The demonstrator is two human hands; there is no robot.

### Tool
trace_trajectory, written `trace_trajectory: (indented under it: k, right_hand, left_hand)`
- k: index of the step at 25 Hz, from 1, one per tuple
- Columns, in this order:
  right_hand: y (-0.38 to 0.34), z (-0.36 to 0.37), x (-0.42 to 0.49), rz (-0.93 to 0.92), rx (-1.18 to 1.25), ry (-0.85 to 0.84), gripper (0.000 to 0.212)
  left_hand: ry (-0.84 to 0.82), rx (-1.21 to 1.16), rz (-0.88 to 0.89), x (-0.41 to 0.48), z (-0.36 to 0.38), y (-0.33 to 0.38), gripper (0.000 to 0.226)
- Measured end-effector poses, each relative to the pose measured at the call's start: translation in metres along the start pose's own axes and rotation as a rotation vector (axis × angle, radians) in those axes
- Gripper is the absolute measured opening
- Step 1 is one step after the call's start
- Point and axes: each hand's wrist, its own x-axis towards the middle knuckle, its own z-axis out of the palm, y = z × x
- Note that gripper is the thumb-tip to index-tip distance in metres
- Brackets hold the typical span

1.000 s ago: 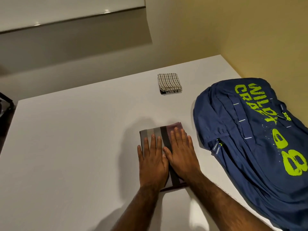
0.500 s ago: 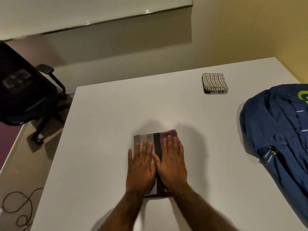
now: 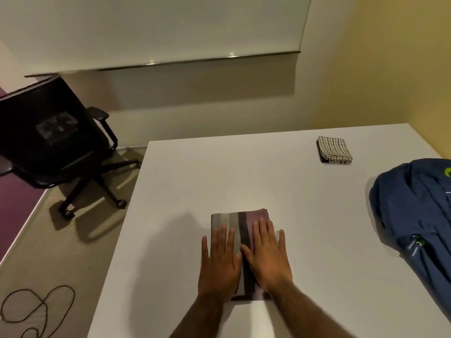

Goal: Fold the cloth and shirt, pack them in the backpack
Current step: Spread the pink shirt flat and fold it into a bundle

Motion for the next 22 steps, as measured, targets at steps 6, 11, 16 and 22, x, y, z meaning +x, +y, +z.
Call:
trace_trajectory:
  k: [6,11,16,22]
  right_hand:
    - [0.002,-0.041,-0.08,0.066,-0.014,0.197,0.084]
    - [0.028,-0.102,-0.122,-0.015,-0.085,0.416,0.087]
    - [0.086,-0.161,-0.148,0.024,-0.061,0.539,0.094]
    - [0.161,-0.203,-0.215,0.138,0.002,0.476,0.084]
  left_hand:
    - [0.018,-0.083,0.036,-0.054,-0.076,0.01,0.072]
    - [0.125,-0.117,0.108,-0.048,-0.164,0.059,0.071]
    - [0.221,-0.073,0.171,-0.044,-0.187,0.117,0.075]
    - [0.23,-0.092,0.242,-0.084,-0.189,0.22,0.078]
